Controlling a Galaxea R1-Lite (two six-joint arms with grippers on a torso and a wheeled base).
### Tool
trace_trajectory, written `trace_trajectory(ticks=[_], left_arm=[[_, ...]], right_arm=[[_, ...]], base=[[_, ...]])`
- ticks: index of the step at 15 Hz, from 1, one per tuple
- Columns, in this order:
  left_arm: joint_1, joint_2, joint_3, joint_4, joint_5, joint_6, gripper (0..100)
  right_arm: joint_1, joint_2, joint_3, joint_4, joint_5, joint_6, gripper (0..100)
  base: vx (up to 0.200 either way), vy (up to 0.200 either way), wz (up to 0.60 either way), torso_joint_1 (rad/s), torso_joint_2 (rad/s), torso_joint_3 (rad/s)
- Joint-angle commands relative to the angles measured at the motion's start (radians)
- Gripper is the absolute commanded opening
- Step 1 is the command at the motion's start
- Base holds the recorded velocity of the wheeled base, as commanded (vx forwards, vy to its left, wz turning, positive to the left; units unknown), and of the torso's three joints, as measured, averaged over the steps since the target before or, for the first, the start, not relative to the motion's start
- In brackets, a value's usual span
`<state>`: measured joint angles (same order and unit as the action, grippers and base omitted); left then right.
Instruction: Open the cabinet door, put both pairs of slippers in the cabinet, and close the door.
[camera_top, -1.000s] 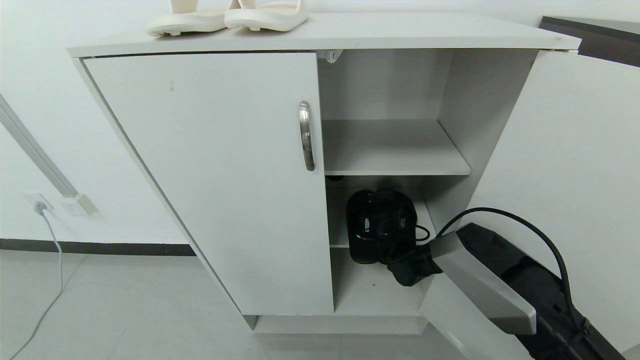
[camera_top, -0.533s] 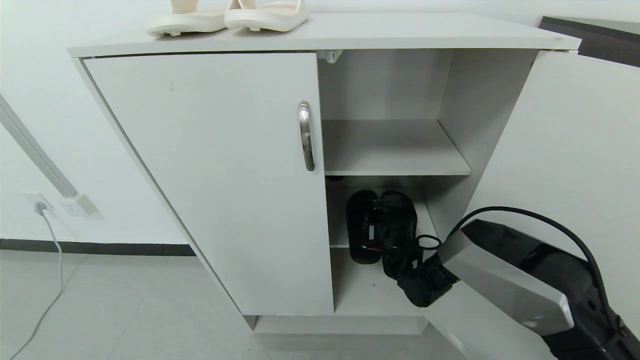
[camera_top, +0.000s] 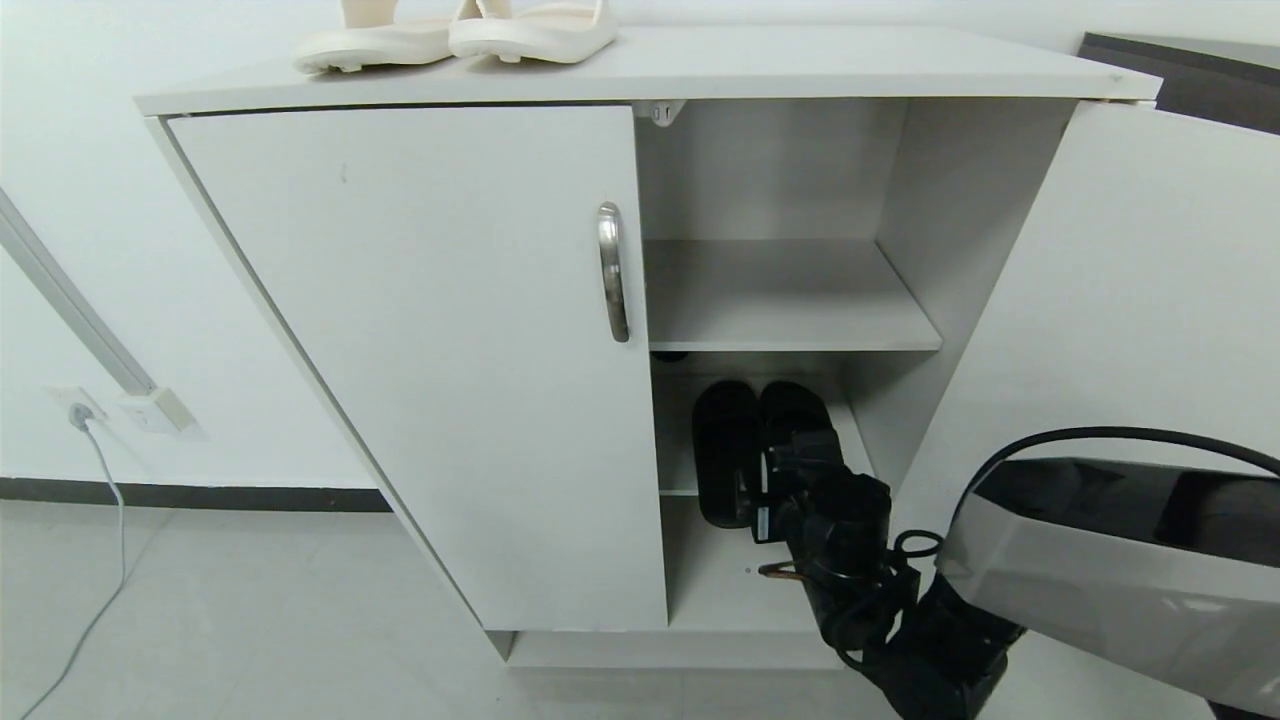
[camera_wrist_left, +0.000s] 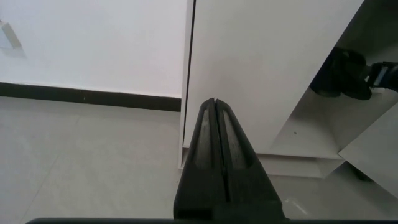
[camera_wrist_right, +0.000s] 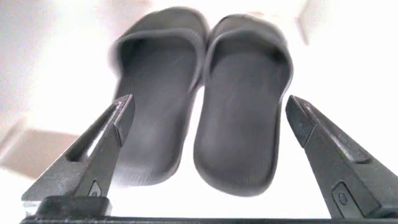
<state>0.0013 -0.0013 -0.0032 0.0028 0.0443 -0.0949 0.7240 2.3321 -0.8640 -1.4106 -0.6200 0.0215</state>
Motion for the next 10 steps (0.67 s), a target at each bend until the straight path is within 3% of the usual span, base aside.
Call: trace_trajectory(ticks=[1,7,10], left_arm=[[0.0,0.001,0.0,0.0,0.0,0.0,0],[0.0,0.001,0.0,0.0,-0.001,0.001,0],[0.0,0.001,0.002,0.0,-0.001,0.003,0]], right_arm=[[0.049,-0.074,0.123,-0.054,0.0,0.009,100],[0.044,-0.073,0.18,-0.11,0.019,0.006,100],[0.038,-0.07,0.181,-0.108,0.02,0.005,100]], base=[[0.0,0.0,0.0,0.0,0.0,0.0],[0.0,0.0,0.0,0.0,0.0,0.0],[-0.2,0.0,0.0,0.007,0.0,0.004]])
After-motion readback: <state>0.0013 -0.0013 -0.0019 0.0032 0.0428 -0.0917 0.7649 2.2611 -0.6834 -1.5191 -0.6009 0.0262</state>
